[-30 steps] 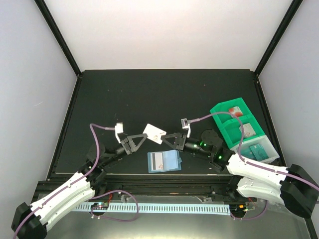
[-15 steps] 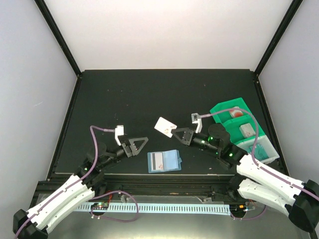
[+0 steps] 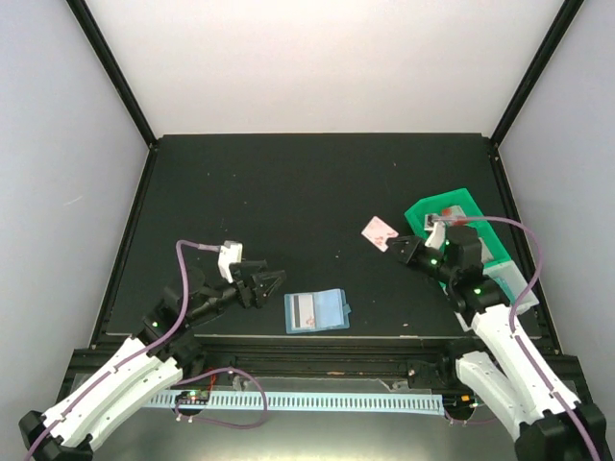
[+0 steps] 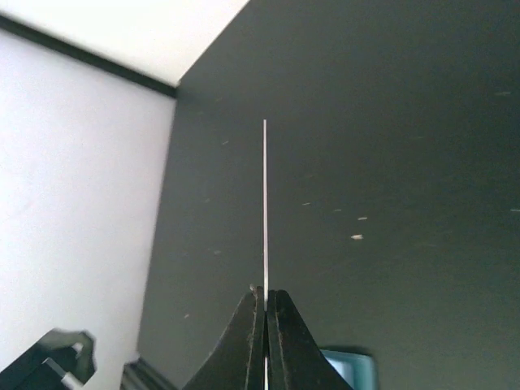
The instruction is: Take the credit cards out of the card holder
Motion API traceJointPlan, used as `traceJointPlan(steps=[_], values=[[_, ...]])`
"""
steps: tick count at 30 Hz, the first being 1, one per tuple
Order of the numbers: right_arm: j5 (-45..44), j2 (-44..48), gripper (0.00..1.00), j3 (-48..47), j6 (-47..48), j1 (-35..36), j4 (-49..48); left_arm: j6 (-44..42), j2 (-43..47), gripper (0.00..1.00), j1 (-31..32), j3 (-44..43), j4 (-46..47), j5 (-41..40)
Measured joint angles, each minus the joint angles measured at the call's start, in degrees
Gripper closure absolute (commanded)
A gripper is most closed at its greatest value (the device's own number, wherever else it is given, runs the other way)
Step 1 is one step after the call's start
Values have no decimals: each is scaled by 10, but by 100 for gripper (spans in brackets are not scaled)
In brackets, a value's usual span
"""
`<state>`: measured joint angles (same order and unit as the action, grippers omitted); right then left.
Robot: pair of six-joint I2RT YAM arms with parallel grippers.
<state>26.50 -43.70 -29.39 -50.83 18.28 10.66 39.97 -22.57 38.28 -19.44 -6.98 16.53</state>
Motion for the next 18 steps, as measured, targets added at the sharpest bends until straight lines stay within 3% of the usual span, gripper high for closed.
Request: traceJointPlan(steps=[18], values=[[21,-40,99,-95,173,-340,289,-117,-35,1,0,-22,-35,20]])
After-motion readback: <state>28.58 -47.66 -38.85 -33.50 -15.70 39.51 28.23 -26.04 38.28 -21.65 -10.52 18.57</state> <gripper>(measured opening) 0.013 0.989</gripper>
